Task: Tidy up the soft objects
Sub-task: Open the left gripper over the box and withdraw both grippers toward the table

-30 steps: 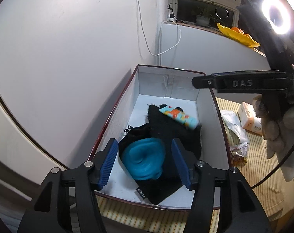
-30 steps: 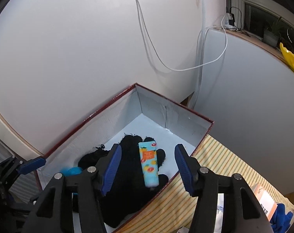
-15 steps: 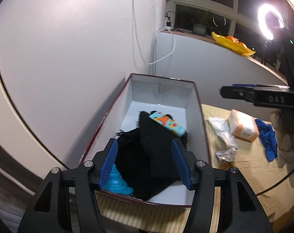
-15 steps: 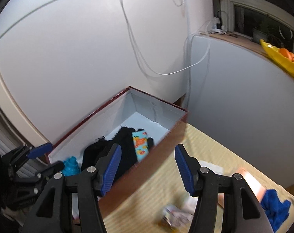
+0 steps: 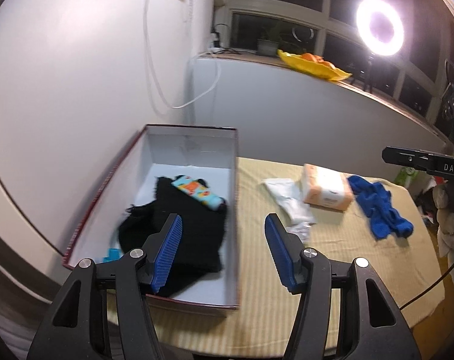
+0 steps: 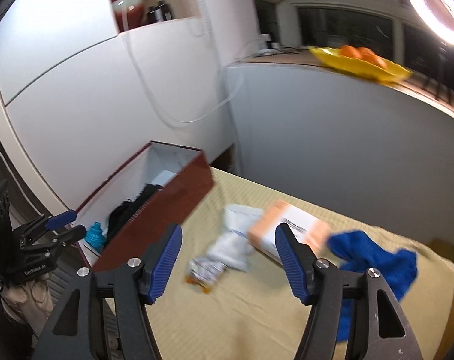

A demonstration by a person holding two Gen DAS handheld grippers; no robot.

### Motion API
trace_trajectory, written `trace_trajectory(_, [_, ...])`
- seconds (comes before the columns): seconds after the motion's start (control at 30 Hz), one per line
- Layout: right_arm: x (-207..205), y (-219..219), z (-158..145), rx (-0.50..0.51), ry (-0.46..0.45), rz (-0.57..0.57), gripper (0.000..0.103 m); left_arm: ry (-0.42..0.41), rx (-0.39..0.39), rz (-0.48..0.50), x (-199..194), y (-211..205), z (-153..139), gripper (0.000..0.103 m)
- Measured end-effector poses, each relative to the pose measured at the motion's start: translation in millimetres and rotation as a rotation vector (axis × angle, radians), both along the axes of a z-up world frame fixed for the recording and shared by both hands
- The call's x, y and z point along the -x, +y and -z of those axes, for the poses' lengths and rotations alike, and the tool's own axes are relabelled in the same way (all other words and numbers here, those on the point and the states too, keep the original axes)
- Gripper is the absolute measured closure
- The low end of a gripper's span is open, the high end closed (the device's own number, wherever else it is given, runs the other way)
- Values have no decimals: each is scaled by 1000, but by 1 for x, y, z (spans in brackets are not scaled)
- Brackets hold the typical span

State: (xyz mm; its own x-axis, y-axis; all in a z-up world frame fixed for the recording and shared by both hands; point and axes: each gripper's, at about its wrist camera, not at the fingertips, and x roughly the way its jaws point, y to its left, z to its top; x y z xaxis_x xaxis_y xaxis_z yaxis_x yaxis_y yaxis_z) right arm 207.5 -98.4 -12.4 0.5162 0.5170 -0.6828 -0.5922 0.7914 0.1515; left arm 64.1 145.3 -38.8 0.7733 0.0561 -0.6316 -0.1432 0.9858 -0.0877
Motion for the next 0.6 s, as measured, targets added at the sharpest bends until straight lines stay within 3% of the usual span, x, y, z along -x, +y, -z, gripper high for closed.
trace_trajectory(0.3, [3, -93, 13, -39, 46, 159, 42, 30, 28, 121, -16, -52, 8, 46])
trace_trajectory(0.6, [-11, -128, 33, -102, 136, 202, 42, 87, 104, 251, -68, -100, 13, 46])
